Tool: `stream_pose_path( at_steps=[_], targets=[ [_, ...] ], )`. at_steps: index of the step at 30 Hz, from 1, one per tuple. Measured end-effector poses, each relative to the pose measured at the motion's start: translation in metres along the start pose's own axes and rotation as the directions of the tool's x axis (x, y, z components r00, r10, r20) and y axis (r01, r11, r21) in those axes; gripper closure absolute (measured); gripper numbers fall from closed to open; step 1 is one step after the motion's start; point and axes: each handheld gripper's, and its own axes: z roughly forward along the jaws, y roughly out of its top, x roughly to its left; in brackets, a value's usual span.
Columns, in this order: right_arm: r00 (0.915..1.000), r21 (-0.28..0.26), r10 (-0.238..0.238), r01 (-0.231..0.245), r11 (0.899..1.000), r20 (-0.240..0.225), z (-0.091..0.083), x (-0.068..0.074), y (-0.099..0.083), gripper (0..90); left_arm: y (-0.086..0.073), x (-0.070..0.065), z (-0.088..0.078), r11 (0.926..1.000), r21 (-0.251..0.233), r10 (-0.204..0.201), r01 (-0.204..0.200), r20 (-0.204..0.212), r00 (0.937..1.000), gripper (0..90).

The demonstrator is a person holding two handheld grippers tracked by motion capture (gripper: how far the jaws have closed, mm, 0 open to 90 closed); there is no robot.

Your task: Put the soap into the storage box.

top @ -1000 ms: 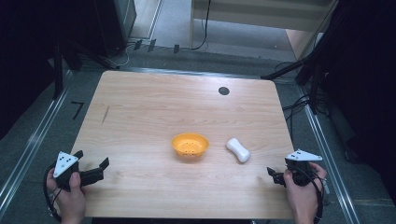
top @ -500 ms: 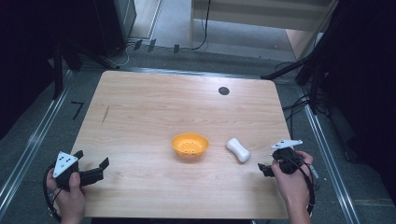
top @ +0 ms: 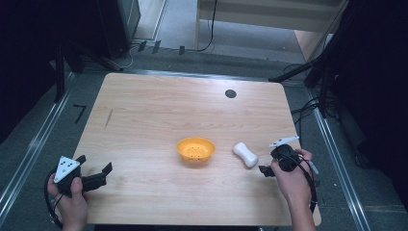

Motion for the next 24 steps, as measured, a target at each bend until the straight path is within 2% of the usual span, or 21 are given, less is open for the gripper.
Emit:
stream_pose_path(
  at_steps=[20, 24],
  targets=[
    [0.9994, 0.017, -0.031, 0.031, 0.999, -0.015, 0.006, 0.012, 0.028, 19.8, 0.000, 0.001, 0.000, 1.0000, 0.007, -0.006, 0.006, 0.007, 1.0000, 0.0],
    [0.9991, 0.022, -0.040, 0.040, 0.999, -0.015, 0.008, 0.015, 0.035, 17.4, 0.000, 0.001, 0.001, 1.0000, 0.008, -0.005, 0.005, 0.010, 0.9999, 0.0]
  ],
)
